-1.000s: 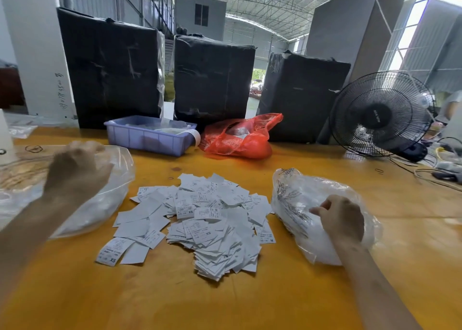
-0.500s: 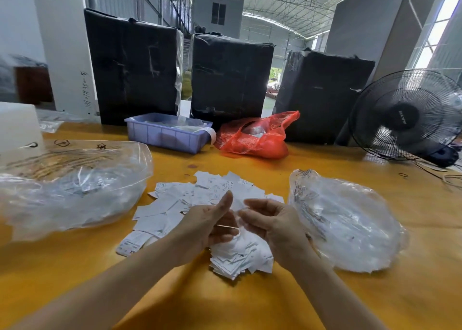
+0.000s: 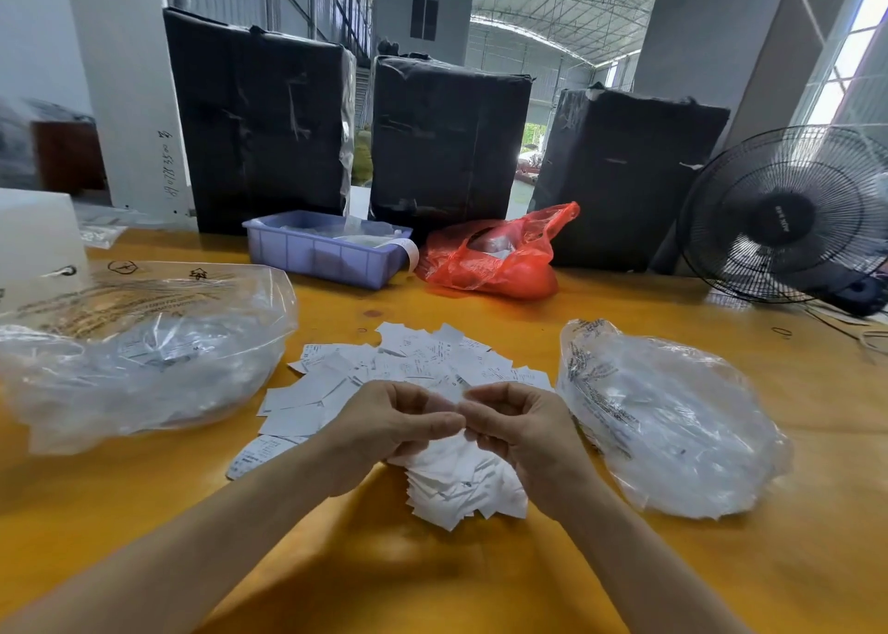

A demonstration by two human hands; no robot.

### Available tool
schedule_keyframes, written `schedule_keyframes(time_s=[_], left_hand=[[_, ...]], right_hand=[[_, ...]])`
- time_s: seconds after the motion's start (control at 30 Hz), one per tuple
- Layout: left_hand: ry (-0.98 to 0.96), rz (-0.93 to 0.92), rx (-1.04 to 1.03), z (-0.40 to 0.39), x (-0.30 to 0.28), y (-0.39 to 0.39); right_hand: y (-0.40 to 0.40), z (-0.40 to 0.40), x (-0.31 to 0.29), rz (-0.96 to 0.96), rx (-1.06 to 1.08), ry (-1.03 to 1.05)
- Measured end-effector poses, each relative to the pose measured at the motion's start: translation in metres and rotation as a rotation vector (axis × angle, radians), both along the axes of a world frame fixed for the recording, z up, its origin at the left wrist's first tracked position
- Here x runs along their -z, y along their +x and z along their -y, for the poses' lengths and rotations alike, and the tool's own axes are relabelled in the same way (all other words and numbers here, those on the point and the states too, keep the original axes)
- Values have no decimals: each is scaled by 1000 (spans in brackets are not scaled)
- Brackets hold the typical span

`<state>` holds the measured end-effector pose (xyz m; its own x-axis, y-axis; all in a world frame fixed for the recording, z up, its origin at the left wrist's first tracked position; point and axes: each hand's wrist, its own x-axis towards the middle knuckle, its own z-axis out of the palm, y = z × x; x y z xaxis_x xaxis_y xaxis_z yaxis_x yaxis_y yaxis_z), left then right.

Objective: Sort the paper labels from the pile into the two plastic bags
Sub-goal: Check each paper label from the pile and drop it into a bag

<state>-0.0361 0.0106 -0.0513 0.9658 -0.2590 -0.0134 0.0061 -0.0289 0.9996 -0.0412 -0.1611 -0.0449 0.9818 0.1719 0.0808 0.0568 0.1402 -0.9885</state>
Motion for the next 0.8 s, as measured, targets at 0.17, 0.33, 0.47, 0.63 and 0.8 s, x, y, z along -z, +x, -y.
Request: schedule_keyframes(time_s=[0.17, 0.33, 0.47, 0.63, 0.8], left_hand=[[10, 3, -82, 2, 0, 0], [1, 77, -137, 2, 3, 1], [47, 120, -131, 2, 4, 1], [10, 115, -86, 4, 1, 1], [29, 125, -93, 3, -1, 2]], right_hand=[[1, 0, 1, 22, 28, 53], [1, -1, 0, -26, -5, -24], [-1, -3, 3, 35, -36, -121], [1, 0, 4, 84, 15, -93], [0, -6, 6, 95, 25, -79]])
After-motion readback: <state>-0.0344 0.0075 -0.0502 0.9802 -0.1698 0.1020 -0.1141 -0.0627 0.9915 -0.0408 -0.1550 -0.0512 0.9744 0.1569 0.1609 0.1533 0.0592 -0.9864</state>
